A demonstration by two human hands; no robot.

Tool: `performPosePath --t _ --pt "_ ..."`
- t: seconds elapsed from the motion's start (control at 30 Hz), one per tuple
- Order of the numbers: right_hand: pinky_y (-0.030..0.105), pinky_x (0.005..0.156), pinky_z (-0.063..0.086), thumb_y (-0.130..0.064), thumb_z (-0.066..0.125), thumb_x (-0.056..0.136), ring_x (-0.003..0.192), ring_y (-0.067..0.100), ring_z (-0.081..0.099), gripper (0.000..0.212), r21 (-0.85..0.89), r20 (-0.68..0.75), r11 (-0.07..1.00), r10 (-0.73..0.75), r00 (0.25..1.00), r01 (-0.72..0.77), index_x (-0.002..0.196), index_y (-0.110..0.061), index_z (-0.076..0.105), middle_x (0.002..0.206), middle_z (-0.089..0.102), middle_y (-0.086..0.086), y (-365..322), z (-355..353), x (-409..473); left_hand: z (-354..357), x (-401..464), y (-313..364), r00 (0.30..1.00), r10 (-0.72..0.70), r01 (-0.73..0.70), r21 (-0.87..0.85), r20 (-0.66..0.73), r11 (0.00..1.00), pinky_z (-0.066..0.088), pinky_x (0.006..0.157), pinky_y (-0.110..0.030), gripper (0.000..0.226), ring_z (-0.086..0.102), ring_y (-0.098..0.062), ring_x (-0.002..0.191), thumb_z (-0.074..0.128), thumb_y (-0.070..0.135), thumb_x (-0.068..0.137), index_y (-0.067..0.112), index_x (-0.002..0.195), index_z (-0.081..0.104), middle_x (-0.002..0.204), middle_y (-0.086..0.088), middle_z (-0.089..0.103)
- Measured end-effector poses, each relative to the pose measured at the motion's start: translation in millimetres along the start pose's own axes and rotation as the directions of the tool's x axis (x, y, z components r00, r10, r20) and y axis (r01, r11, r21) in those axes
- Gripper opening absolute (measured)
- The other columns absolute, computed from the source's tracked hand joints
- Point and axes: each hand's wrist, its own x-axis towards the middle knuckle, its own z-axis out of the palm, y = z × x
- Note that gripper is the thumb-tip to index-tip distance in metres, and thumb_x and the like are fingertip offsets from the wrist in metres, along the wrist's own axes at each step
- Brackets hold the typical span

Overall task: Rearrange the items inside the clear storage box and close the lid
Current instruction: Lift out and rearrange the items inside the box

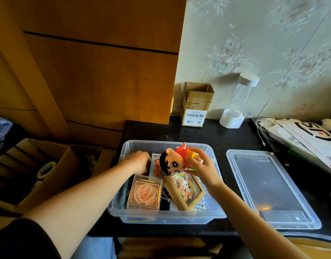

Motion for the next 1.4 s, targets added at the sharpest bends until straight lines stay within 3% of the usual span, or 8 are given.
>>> performPosePath --t 0.17,0.27,0.6,0.77,0.9,1.03,1.23,1.4 --pt "0.028 0.076 0.056 -0.022 0.056 0.092 0.096 0.017 0.060 0.027 -0.268 -0.004 0.963 -0.008 1.000 0.007 0.118 -0.027 0.049 0.112 0.057 0.001 11 1 6 8 4 0 1.000 0.015 -0.017 0.089 0.019 0.996 0.049 0.077 -0.033 0.016 0.063 -0.029 0.097 0.063 0.011 0.085 0.005 0.100 0.066 0.110 -0.012 0.061" --pt "0.013 0.063 0.048 -0.026 0.057 0.092 0.095 0.012 0.058 0.042 -0.426 0.013 0.904 -0.025 1.000 0.028 0.131 -0.024 0.041 0.111 0.054 -0.004 16 1 7 7 2 -1 0.999 0.036 -0.038 0.128 0.014 0.991 0.049 0.080 -0.032 0.019 0.062 -0.028 0.099 0.061 0.006 0.086 0.004 0.105 0.063 0.114 -0.012 0.056" --pt "0.027 0.087 0.042 -0.062 0.037 0.079 0.111 0.012 0.049 0.067 -0.329 0.099 0.944 -0.004 0.995 0.036 0.137 -0.027 0.036 0.121 0.047 -0.006 2 13 8 -41 -22 -21 0.990 0.029 -0.051 -0.166 -0.137 0.985 0.038 0.049 -0.023 0.034 0.052 -0.016 0.049 0.069 0.036 0.084 0.007 0.067 0.071 0.054 -0.002 0.061" --pt "0.014 0.067 0.047 -0.035 0.041 0.098 0.093 0.008 0.056 0.020 -0.392 0.007 0.911 -0.131 0.991 0.123 0.115 -0.028 0.050 0.108 0.054 -0.006 6 16 12 -49 -40 -27 0.988 0.081 -0.143 -0.551 -0.134 0.822 0.047 0.054 -0.017 0.015 0.058 -0.006 0.059 0.057 0.016 0.093 0.009 0.095 0.070 0.080 -0.003 0.071" --pt "0.010 0.069 0.049 -0.017 0.052 0.095 0.099 0.009 0.057 0.029 -0.443 0.126 0.885 -0.097 0.987 0.143 0.124 -0.016 0.049 0.119 0.056 0.001 8 30 12 -48 -52 -5 0.960 0.197 -0.278 -0.767 -0.199 0.578 0.048 0.056 -0.014 0.014 0.061 -0.003 0.066 0.054 0.014 0.095 0.014 0.097 0.067 0.079 0.004 0.070" --pt "0.005 0.067 0.046 0.002 0.051 0.090 0.104 0.011 0.055 0.040 -0.439 0.055 0.878 -0.187 0.981 0.192 0.126 -0.016 0.046 0.115 0.057 -0.002 -1 33 10 -36 -53 25 0.922 0.243 -0.384 -0.647 -0.300 0.658 0.047 0.066 -0.007 0.012 0.064 -0.001 0.078 0.057 0.018 0.093 0.015 0.098 0.067 0.085 0.007 0.068" --pt "0.021 0.073 0.049 -0.029 0.055 0.093 0.094 0.018 0.065 0.031 -0.781 0.275 0.480 -0.311 0.910 0.400 0.122 -0.019 0.057 0.111 0.068 0.001 -22 14 -2 -24 -41 41 0.924 0.201 -0.372 -0.641 -0.326 0.672 0.056 0.079 -0.034 0.003 0.069 -0.011 0.078 0.068 0.025 0.085 0.023 0.085 0.070 0.081 0.003 0.072" --pt "0.029 0.066 0.053 -0.036 0.051 0.094 0.079 0.019 0.064 0.026 -0.924 0.215 0.274 -0.206 0.955 0.268 0.116 -0.022 0.056 0.100 0.069 0.003 -29 -4 -6 -14 -36 52 0.916 0.217 -0.370 -0.505 -0.336 0.780 0.051 0.086 -0.040 0.024 0.065 -0.011 0.091 0.070 0.046 0.079 0.029 0.096 0.067 0.095 0.007 0.072"
